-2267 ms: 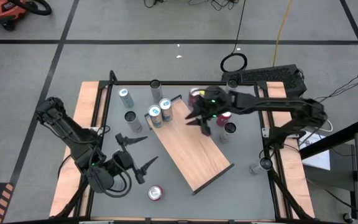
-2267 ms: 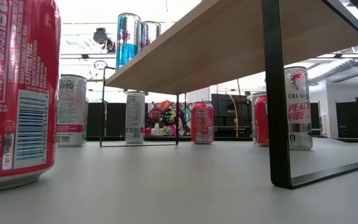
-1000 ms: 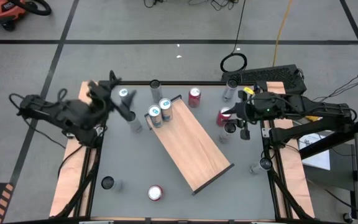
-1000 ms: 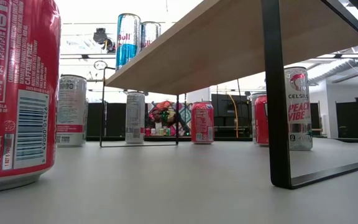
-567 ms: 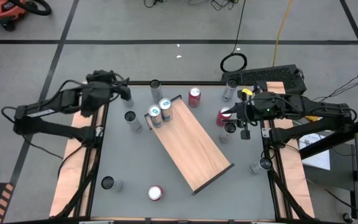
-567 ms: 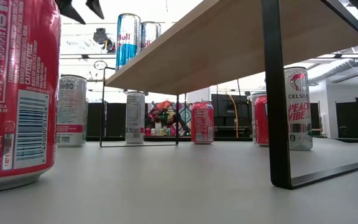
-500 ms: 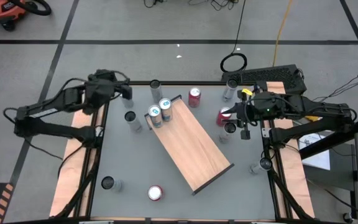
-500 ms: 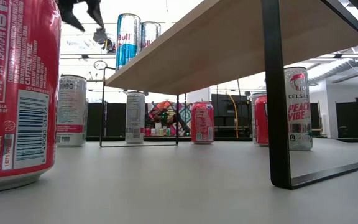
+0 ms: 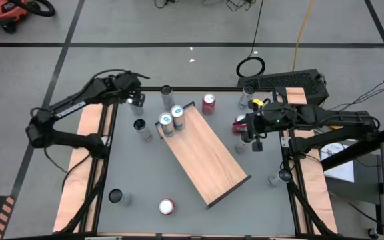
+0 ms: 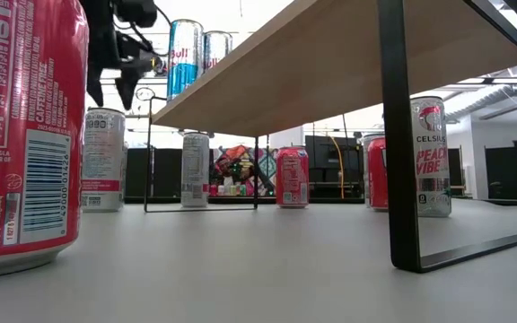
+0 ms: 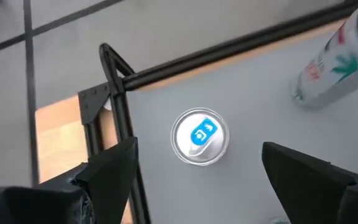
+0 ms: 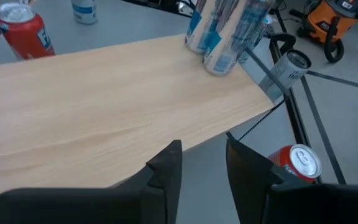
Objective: Place canned beverage on shelf
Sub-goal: Put the silver soda can on the shelf aligned with the other silver soda cans
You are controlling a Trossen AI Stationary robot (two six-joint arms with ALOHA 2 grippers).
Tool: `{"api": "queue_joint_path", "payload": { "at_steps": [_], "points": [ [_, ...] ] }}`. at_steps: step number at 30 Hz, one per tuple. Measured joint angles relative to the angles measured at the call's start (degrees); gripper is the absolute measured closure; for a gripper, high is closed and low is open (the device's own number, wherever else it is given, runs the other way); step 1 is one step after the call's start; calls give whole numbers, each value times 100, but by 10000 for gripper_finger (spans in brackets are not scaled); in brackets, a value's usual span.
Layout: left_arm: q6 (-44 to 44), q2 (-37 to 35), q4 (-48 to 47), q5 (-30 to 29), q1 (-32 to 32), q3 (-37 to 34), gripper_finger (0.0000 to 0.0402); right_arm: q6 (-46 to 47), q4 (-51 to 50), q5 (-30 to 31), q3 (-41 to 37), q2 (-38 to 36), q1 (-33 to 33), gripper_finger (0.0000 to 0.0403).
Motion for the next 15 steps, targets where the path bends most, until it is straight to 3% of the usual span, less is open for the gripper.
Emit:
{"api": "queue_joint_path", "payload": {
  "at_steps": [5,15],
  "points": [
    [380,441,13,483,203,1,52,67,23,0,-36,28,0,305],
    [779,990,42,522,678,0,11,79,146,-3,-36,29,0,305]
  ]
}}
